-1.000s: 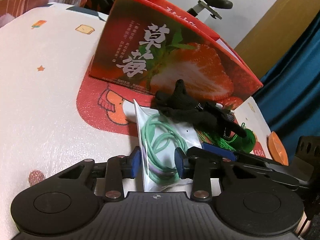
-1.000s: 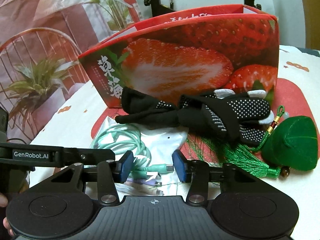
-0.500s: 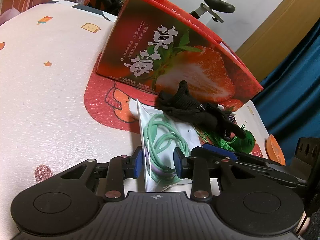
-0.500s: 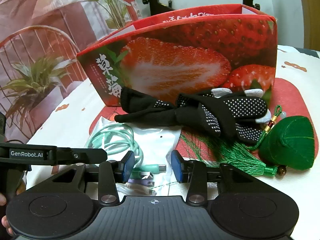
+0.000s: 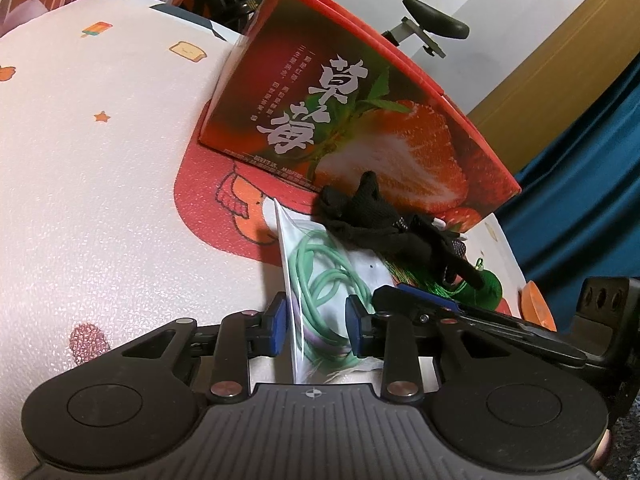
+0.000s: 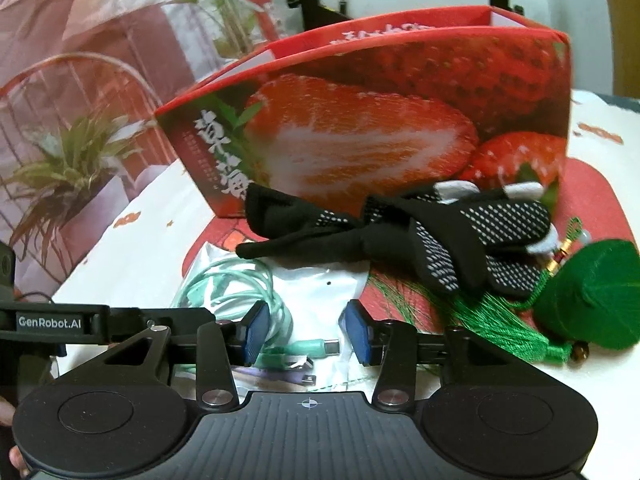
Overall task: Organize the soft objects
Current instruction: 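Close both tools on the clear cable bag at two points, then lift the cable bag with both tools and lower it into the red box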
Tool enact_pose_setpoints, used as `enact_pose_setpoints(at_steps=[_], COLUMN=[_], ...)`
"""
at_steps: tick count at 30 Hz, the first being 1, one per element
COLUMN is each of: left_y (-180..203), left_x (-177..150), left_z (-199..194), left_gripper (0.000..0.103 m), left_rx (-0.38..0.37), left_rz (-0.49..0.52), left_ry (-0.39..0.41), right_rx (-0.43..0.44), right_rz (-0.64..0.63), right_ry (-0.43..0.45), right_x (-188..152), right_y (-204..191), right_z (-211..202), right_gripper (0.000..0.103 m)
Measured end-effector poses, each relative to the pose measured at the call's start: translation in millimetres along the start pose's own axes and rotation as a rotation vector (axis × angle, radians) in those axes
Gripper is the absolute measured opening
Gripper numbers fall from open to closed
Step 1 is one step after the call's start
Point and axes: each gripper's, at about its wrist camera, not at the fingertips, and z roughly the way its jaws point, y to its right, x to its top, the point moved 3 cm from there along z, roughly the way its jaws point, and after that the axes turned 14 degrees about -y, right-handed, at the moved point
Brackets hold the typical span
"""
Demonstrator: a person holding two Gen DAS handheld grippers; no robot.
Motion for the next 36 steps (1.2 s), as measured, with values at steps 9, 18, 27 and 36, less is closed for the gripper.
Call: enact_pose_setpoints(at_steps=[9,18,27,36], left_y=[1,6,8,19], left_x=[-3,-2,0,4], left_z=[0,-3,-21,-41], left_gripper=[0.03,0.03,0.031,0.031], left_rx=[0.006,0.05,0.033,0.032], left_rz=[0.0,0.029,0.049,0.074], left_ry=[0.016,0.011,0.047,0.092], right_rx=[0.0,0.048,0.04,0.041], right_rz=[0.07,0.126,0.065,0.011], right_ry=[0.002,0.012,0.06,0.109], right_x=[0,-2,3,10], right_y=[2,7,-7,-17], right_z=[-2,-10,-33,-50], right_gripper=[0.015,0.01,0.008,0.008])
